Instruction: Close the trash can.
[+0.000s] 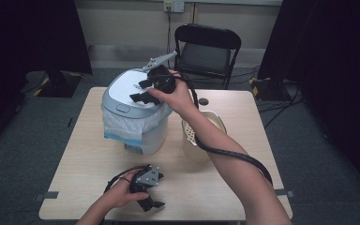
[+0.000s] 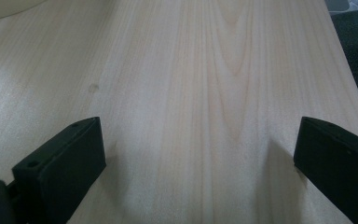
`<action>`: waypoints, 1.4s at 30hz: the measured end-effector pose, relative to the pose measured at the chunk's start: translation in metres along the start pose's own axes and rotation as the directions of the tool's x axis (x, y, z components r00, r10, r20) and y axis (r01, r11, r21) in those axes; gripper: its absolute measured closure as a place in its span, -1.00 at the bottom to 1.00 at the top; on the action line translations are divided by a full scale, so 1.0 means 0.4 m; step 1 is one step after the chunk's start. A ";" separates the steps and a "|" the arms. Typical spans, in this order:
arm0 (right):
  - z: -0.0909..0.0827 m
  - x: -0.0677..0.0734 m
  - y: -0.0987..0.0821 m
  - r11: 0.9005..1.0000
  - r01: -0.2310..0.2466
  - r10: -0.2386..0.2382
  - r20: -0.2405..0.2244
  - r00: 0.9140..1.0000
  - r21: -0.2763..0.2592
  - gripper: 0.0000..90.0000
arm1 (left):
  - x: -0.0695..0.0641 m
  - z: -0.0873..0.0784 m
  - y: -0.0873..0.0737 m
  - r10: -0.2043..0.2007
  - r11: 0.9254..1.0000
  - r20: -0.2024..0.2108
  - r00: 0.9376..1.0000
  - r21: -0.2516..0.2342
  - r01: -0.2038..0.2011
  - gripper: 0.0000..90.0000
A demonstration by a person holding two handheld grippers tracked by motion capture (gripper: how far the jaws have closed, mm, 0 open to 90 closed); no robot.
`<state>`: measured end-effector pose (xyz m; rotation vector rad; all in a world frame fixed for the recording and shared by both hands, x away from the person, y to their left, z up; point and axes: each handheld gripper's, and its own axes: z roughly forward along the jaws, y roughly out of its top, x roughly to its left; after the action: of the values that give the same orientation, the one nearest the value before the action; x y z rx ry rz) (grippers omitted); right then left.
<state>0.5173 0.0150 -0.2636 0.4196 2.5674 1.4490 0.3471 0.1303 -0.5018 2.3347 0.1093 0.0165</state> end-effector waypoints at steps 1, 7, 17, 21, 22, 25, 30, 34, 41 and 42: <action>0.000 0.000 -0.002 1.000 -0.011 0.011 -0.005 1.000 -0.006 -0.33 | 0.000 0.000 0.000 0.000 1.000 0.000 1.000 -0.001 0.000 -0.97; -0.017 -0.014 -0.007 0.999 -0.045 0.046 0.008 0.999 -0.025 -0.52 | 0.000 0.000 0.000 0.003 1.000 -0.003 1.000 0.002 -0.003 -0.97; -0.056 -0.020 -0.006 0.999 -0.040 0.040 0.037 0.999 -0.009 -0.57 | 0.000 0.001 0.000 0.002 1.000 -0.002 1.000 -0.002 -0.002 -0.97; -0.069 -0.018 -0.012 0.999 -0.037 0.038 0.034 0.999 -0.009 -0.57 | 0.001 0.000 0.000 0.003 1.000 -0.002 1.000 -0.001 -0.003 -0.97; -0.072 -0.017 -0.015 0.999 -0.036 0.037 0.032 0.999 -0.009 -0.57 | 0.001 0.000 0.000 0.003 1.000 -0.002 1.000 -0.001 -0.003 -0.97; -0.083 -0.013 -0.025 0.999 -0.038 0.038 0.026 0.999 -0.008 -0.57 | 0.001 0.001 0.000 0.004 1.000 -0.001 1.000 -0.001 -0.004 -0.97; -0.107 -0.002 -0.043 1.000 -0.029 0.029 0.020 0.999 -0.001 -0.58 | 0.002 0.000 0.001 0.017 1.000 0.004 1.000 0.010 -0.017 -1.00; -0.125 0.006 -0.056 1.000 -0.017 0.017 0.020 1.000 0.018 -0.59 | 0.001 0.001 0.000 0.010 1.000 0.003 1.000 0.004 -0.010 -1.00; -0.158 0.019 -0.077 1.000 -0.008 0.008 0.015 1.000 0.023 -0.60 | 0.001 0.000 0.001 0.019 1.000 -0.010 1.000 0.006 -0.019 -1.00; -0.163 0.020 -0.080 1.000 -0.009 0.008 0.016 1.000 0.021 -0.61 | 0.001 0.000 0.001 0.020 1.000 -0.011 1.000 0.006 -0.020 -1.00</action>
<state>0.4864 -0.0509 -0.2573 0.4439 2.5735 1.4164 0.3475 0.1300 -0.5014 2.3418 0.0919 0.0385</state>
